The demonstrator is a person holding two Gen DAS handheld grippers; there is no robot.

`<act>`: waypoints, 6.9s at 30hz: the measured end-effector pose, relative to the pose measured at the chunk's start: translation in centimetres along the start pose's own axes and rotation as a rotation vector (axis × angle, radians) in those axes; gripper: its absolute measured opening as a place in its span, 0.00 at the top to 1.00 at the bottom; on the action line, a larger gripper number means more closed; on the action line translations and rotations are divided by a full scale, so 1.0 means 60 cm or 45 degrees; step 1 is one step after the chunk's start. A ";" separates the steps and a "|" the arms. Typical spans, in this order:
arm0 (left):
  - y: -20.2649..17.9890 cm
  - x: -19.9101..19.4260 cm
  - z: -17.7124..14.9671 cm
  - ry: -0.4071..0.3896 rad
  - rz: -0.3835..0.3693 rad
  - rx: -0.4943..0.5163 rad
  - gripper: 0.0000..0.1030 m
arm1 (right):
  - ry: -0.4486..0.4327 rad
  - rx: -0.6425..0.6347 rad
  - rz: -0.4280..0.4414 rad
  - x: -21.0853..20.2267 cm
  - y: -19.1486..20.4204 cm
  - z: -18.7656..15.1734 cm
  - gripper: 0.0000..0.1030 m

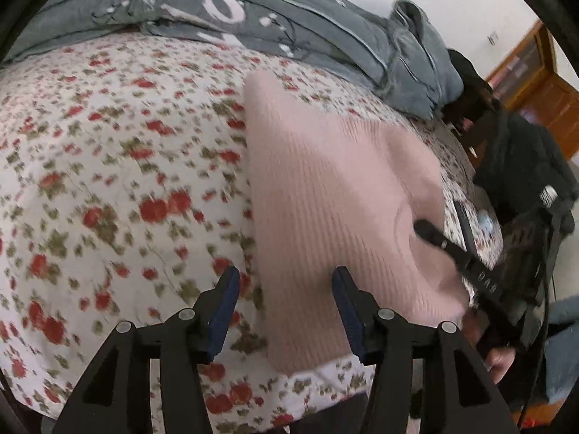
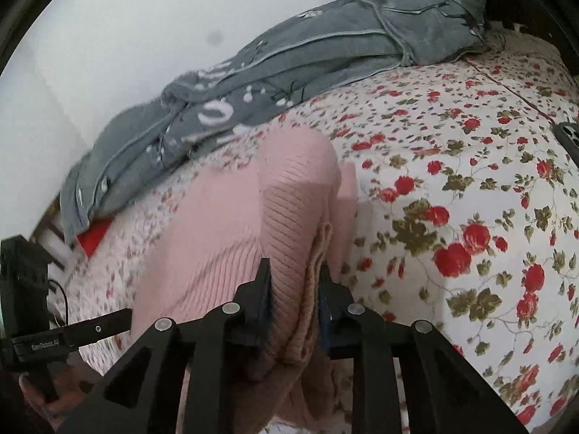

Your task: Fold small clothes

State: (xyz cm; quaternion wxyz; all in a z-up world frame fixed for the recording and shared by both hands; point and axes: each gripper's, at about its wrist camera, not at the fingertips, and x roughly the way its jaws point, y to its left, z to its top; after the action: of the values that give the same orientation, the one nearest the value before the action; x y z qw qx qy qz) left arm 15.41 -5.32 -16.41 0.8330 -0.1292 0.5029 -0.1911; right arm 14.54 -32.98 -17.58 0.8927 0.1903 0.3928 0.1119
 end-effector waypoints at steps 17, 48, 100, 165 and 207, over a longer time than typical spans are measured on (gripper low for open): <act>-0.086 0.033 -0.100 -0.124 0.311 0.376 0.40 | 0.014 0.013 0.063 -0.047 0.045 -0.046 0.54; -0.014 -0.002 -0.116 -0.160 0.064 0.198 0.77 | 0.054 -0.003 0.084 -0.041 0.033 -0.078 0.88; 0.037 -0.088 -0.105 -0.244 0.018 0.076 0.57 | -0.007 -0.069 -0.023 -0.082 0.060 -0.036 0.65; 0.003 -0.019 0.074 -0.335 0.301 0.170 0.33 | 0.034 -0.180 -0.162 0.001 0.021 0.031 0.36; -0.030 0.095 0.095 -0.178 0.081 0.244 0.54 | 0.124 -0.106 0.023 0.083 -0.016 0.030 0.34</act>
State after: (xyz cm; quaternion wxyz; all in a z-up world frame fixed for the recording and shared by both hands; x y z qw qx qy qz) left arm 22.56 -9.36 -17.56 0.8802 -0.0460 0.4269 -0.2023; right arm 19.23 -32.54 -20.15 0.8787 0.1508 0.4290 0.1452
